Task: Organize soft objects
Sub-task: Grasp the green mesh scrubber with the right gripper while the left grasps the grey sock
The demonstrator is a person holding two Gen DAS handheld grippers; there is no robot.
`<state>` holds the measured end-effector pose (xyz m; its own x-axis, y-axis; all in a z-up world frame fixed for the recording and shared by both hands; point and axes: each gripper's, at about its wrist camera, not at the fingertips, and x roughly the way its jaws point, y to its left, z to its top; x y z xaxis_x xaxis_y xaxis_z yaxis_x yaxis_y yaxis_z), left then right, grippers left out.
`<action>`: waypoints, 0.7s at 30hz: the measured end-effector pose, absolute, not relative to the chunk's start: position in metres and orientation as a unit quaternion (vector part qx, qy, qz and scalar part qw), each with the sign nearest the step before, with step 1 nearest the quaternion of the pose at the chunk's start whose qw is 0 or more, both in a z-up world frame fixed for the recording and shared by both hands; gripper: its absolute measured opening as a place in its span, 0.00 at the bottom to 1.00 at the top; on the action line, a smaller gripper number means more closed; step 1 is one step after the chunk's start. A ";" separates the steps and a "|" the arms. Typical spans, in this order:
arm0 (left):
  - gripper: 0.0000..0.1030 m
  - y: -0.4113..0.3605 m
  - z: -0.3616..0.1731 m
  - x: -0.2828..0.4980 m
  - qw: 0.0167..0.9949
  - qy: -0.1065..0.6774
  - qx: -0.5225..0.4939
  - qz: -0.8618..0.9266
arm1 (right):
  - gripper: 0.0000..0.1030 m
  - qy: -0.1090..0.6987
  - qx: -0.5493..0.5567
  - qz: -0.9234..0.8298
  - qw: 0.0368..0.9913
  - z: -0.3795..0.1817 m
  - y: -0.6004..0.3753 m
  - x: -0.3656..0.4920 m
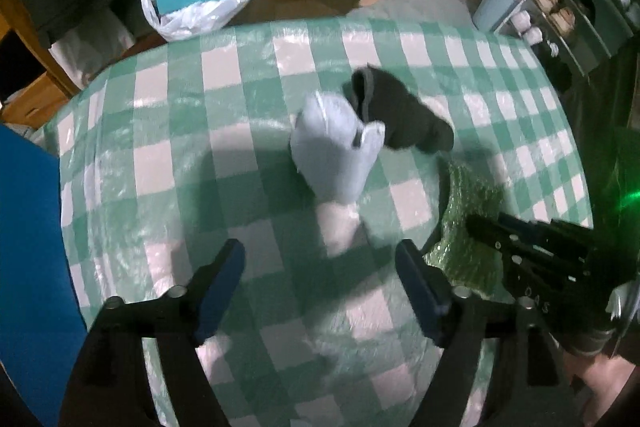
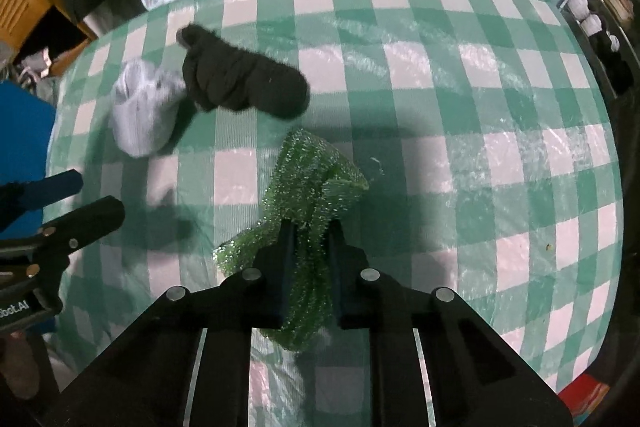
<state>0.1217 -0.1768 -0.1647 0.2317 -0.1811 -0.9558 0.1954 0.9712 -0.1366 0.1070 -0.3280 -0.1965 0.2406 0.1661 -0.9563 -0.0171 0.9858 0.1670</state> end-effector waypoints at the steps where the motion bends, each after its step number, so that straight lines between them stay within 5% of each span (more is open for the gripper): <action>1: 0.77 -0.178 -0.164 0.124 0.787 0.606 0.004 -0.116 | 0.14 0.612 0.064 0.058 0.786 -0.197 -0.331 0.106; 21: 0.77 -0.200 -0.184 0.169 0.792 0.600 0.043 -0.108 | 0.13 0.580 0.089 0.055 0.808 -0.171 -0.355 0.096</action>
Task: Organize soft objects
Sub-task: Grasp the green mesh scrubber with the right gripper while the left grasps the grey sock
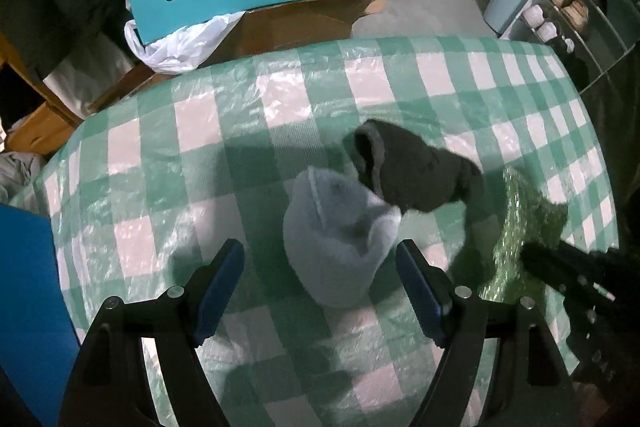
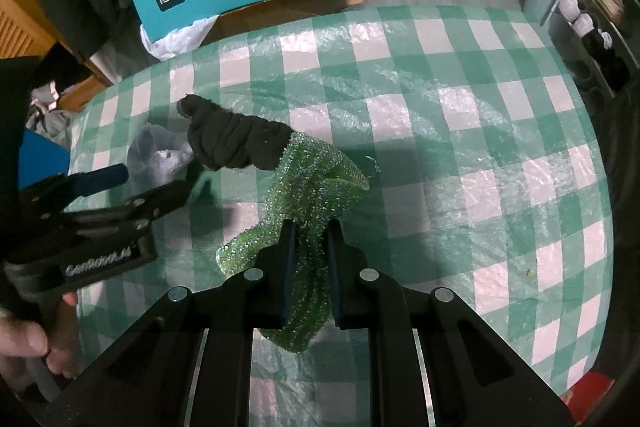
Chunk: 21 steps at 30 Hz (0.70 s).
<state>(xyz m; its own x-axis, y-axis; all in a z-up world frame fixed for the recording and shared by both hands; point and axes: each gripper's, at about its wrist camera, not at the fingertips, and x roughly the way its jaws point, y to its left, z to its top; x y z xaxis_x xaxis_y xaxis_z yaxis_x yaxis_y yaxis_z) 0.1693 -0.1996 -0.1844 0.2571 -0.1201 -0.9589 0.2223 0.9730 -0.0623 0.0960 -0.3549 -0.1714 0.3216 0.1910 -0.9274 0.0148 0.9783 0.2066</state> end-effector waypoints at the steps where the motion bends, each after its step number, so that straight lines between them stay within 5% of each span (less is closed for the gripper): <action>1: 0.77 -0.200 -0.184 0.171 0.792 0.598 0.043 -0.111 | 0.13 0.580 0.090 0.054 0.808 -0.171 -0.356 0.096; 7: 0.77 -0.213 -0.181 0.174 0.801 0.577 0.080 -0.135 | 0.13 0.580 0.095 0.054 0.807 -0.171 -0.358 0.096; 9: 0.70 -0.216 -0.181 0.173 0.804 0.570 0.094 -0.143 | 0.13 0.579 0.096 0.054 0.808 -0.171 -0.358 0.097; 12: 0.45 -0.217 -0.184 0.173 0.798 0.576 0.102 -0.146 | 0.13 0.578 0.099 0.055 0.808 -0.169 -0.358 0.096; 21: 0.24 -0.209 -0.183 0.171 0.794 0.581 0.093 -0.151 | 0.13 0.574 0.100 0.057 0.811 -0.161 -0.358 0.096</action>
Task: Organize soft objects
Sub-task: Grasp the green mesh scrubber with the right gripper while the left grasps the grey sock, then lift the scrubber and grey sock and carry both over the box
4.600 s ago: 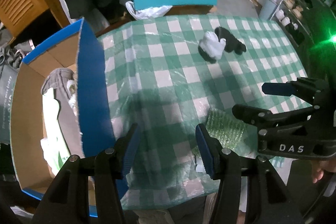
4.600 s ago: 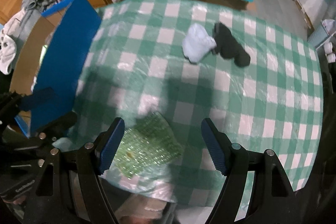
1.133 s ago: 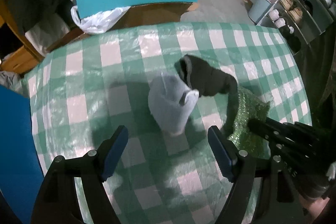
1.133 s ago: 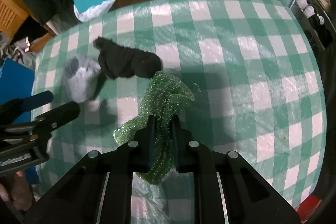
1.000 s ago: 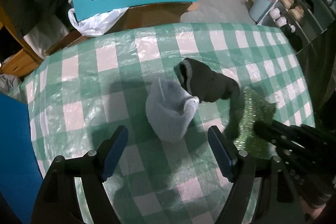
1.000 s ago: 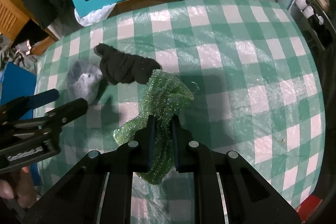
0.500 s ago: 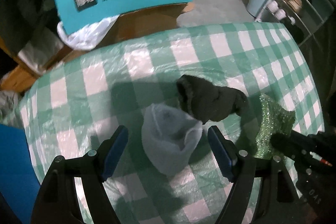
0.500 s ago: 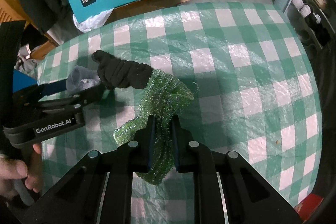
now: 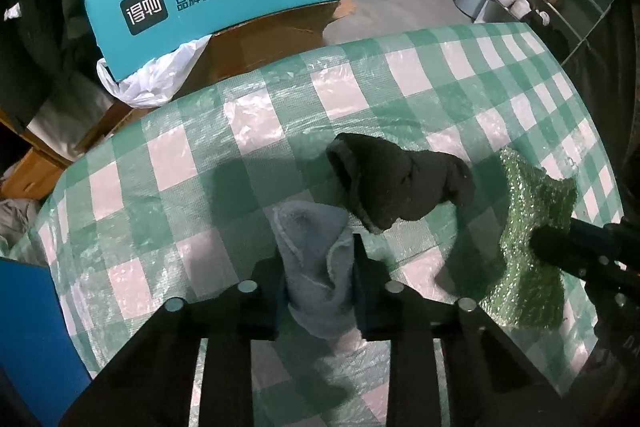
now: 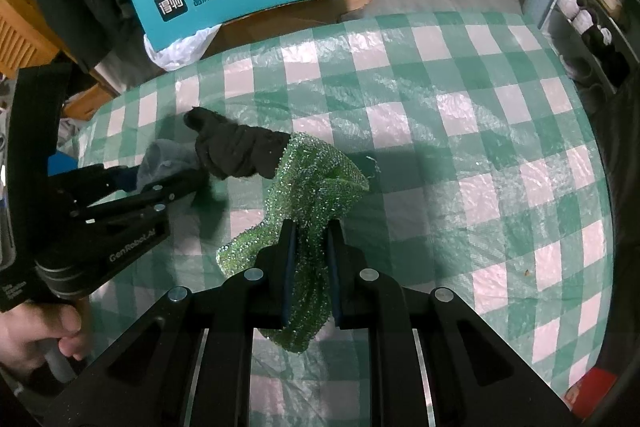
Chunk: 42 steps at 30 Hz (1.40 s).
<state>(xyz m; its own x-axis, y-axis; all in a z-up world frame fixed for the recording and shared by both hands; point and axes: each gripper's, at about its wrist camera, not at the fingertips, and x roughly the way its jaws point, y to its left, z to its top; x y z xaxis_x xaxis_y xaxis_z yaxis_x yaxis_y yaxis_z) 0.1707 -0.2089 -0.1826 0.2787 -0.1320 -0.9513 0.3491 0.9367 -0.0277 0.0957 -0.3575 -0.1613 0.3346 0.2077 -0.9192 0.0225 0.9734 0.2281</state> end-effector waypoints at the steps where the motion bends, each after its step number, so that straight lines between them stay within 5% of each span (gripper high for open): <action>1: 0.23 -0.208 -0.182 0.170 0.794 0.582 0.093 -0.151 | 0.13 0.572 0.100 0.058 0.812 -0.160 -0.357 0.096; 42: 0.22 -0.129 -0.078 0.068 0.828 0.545 0.065 -0.111 | 0.13 0.528 0.048 0.137 0.837 -0.078 -0.298 0.052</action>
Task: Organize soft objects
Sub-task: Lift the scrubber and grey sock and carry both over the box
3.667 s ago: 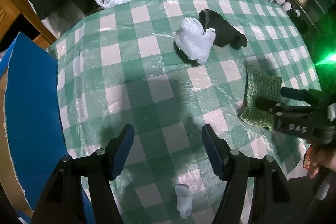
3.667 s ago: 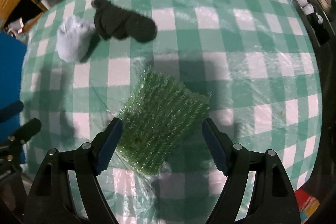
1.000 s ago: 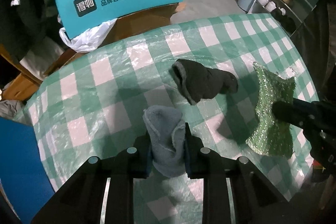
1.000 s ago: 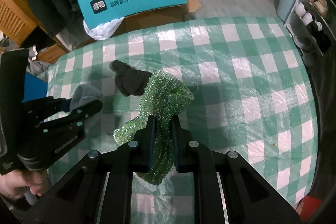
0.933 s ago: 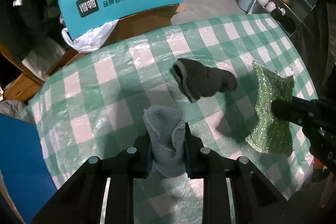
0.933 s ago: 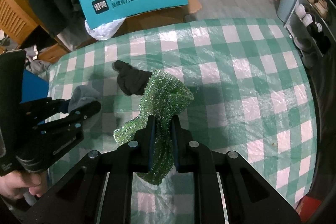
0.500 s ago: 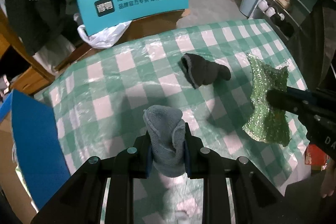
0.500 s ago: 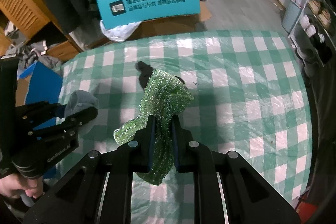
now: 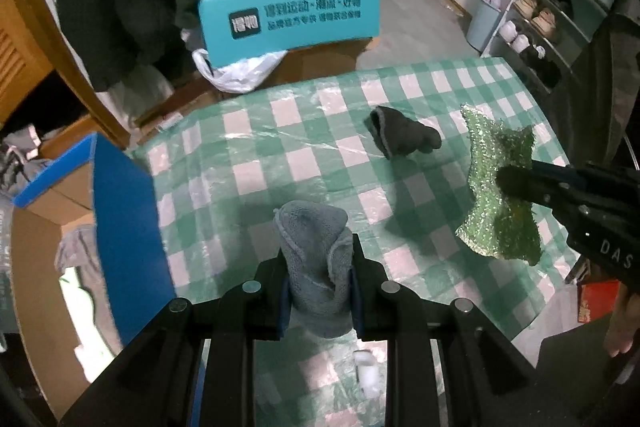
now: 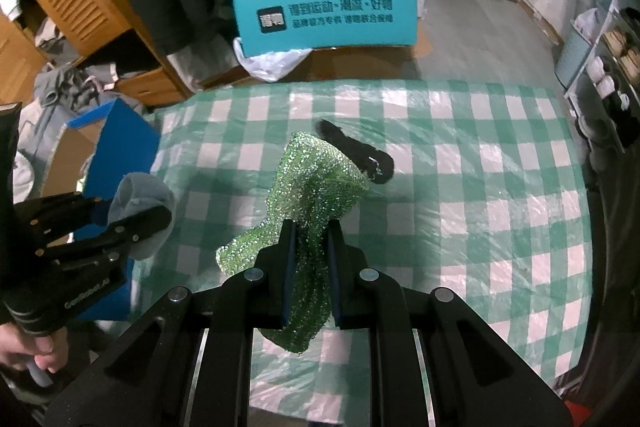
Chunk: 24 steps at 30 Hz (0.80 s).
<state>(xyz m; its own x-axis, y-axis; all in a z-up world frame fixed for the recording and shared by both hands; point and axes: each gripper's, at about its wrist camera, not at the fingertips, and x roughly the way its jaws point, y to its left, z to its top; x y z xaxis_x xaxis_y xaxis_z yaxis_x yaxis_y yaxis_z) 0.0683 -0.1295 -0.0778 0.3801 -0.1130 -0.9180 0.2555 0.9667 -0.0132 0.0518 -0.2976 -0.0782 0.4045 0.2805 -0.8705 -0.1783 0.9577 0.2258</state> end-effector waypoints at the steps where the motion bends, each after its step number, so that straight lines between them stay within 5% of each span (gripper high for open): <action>1: 0.22 -0.128 -0.076 0.067 0.829 0.544 0.067 -0.110 | 0.13 0.527 0.047 0.140 0.837 -0.076 -0.296 0.051; 24: 0.22 -0.087 -0.045 0.033 0.848 0.520 0.057 -0.084 | 0.13 0.503 0.039 0.193 0.842 -0.048 -0.243 0.042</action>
